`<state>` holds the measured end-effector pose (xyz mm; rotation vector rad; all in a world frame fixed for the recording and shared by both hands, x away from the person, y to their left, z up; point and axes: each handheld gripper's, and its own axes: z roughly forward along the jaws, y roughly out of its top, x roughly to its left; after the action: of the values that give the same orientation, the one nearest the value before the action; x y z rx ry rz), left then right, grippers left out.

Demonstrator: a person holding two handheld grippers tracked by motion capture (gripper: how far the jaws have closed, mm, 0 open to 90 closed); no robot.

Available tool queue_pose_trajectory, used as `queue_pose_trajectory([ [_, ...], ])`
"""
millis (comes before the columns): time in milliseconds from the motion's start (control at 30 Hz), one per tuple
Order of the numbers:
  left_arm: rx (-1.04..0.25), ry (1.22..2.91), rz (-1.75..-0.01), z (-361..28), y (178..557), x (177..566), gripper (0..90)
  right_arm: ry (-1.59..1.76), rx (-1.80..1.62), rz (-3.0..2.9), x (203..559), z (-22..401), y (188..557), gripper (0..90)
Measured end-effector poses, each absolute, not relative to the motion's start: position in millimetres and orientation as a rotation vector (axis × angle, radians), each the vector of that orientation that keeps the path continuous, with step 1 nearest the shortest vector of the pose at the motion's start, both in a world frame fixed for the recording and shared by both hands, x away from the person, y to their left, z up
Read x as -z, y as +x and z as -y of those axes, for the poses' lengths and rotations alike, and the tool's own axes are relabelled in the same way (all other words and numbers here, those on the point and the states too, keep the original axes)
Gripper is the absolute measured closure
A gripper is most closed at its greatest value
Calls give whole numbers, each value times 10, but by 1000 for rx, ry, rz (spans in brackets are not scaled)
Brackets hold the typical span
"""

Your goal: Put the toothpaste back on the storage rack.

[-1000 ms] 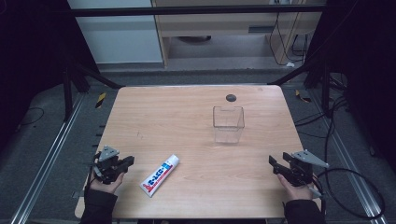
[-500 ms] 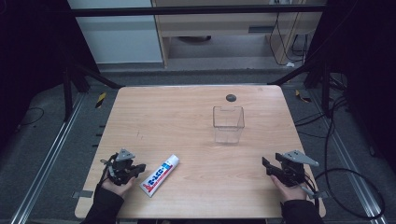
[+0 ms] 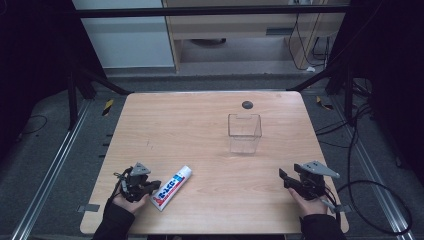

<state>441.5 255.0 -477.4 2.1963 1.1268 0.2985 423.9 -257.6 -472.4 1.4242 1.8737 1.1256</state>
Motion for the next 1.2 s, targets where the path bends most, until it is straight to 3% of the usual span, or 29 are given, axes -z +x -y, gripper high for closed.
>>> queue_pose_trajectory([
  [1200,-191,2279,-988,-2153,4187,4809,897,1435,-1126,-1873,4733,2581,4245,359],
])
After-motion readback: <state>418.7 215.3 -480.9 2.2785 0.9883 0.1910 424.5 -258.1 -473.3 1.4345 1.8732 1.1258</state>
